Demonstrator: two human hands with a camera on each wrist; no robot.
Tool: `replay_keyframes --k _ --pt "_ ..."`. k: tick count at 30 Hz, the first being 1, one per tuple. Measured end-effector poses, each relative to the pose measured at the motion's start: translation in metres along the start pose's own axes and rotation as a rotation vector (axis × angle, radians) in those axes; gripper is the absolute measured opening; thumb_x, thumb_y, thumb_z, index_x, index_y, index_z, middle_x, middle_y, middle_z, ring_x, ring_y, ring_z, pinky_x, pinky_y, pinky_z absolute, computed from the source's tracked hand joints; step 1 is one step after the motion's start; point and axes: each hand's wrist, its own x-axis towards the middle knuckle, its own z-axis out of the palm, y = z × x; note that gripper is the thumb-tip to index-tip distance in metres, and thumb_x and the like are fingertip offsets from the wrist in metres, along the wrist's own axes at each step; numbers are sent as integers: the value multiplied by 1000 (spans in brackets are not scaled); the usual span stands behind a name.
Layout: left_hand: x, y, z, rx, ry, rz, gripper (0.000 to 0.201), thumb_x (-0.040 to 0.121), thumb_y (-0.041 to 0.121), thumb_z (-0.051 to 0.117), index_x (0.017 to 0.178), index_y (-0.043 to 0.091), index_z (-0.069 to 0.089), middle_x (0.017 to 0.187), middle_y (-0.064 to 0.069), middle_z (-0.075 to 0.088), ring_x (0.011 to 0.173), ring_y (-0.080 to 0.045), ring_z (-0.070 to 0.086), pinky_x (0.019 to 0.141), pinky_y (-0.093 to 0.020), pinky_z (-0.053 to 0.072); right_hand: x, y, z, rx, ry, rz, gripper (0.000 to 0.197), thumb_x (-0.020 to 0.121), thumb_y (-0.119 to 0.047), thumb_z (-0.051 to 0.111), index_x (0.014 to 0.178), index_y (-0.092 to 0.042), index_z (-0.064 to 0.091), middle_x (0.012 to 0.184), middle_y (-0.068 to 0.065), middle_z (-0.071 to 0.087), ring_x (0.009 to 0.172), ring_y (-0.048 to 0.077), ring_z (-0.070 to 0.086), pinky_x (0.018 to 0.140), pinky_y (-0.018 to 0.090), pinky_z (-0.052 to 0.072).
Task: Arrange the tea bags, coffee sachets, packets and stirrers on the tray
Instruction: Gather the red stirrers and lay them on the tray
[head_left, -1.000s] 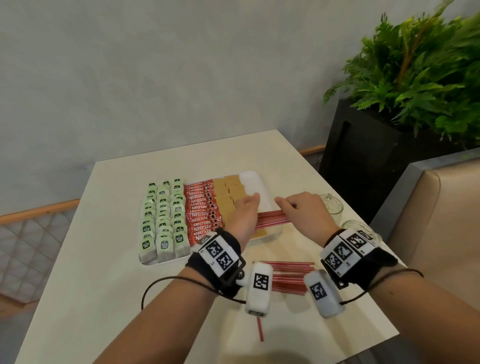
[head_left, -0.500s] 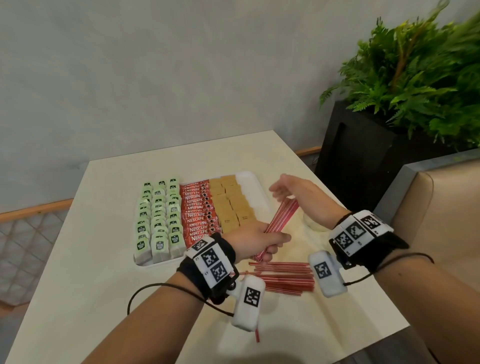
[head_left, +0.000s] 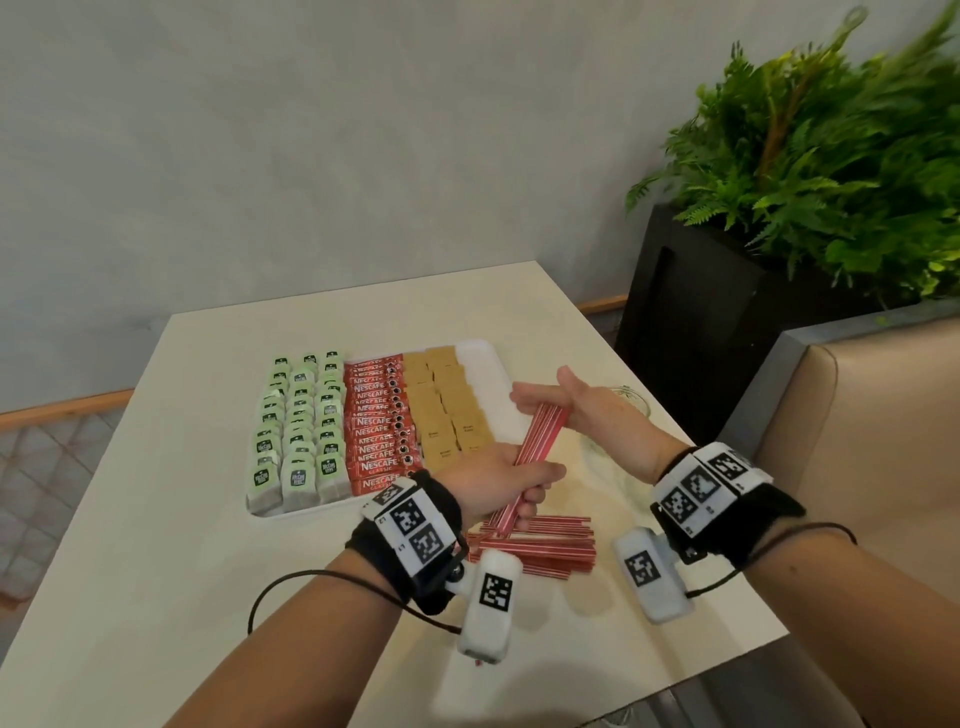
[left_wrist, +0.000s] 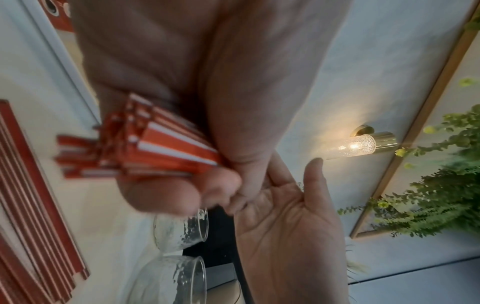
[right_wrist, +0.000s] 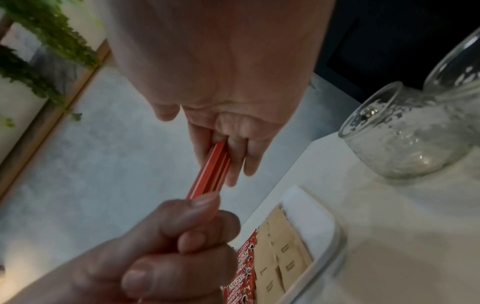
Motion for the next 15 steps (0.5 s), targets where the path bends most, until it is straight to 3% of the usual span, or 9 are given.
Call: replay_keyframes --k 2,4,6,9,12,15 --pt "1 -1 6 -43 155 19 19 97 19 56 81 14 46 55 6 45 46 -10 44 48 -25 46 -6 0 0 -69 15 -18 53 98 -47 40 149 -32 35 149 -17 41 134 -10 35 119 26 23" --pt "3 0 10 -180 316 29 17 97 17 55 83 11 48 51 5 46 44 -11 45 48 -26 45 -14 2 1 -226 21 -51 82 84 -49 66 152 -40 22 155 -24 24 138 -16 18 120 25 14" --pt "5 4 14 -402 417 14 19 95 13 55 77 11 49 46 3 45 39 -12 45 43 -25 43 -23 7 6 -457 -57 -123 110 68 -47 82 153 -42 12 157 -24 12 140 -17 2 119 26 1" --pt "3 13 21 -657 428 1 23 97 10 53 74 11 49 46 2 41 36 -10 43 40 -22 44 -26 15 12 -684 -97 -284 121 62 -52 85 154 -40 8 161 -21 2 144 -9 -11 119 38 -13" --pt "-1 14 28 -732 394 -7 25 98 11 52 73 10 48 46 2 40 35 -9 41 38 -20 43 -24 16 14 -723 -2 -327 117 61 -55 83 153 -39 12 161 -18 3 145 -7 -9 120 50 -10" --pt "-5 11 29 -770 390 -11 25 98 12 51 73 11 48 46 2 39 34 -8 40 37 -18 41 -27 12 20 -691 -1 -342 115 61 -52 85 152 -40 17 161 -17 6 143 -10 -2 120 48 -11"
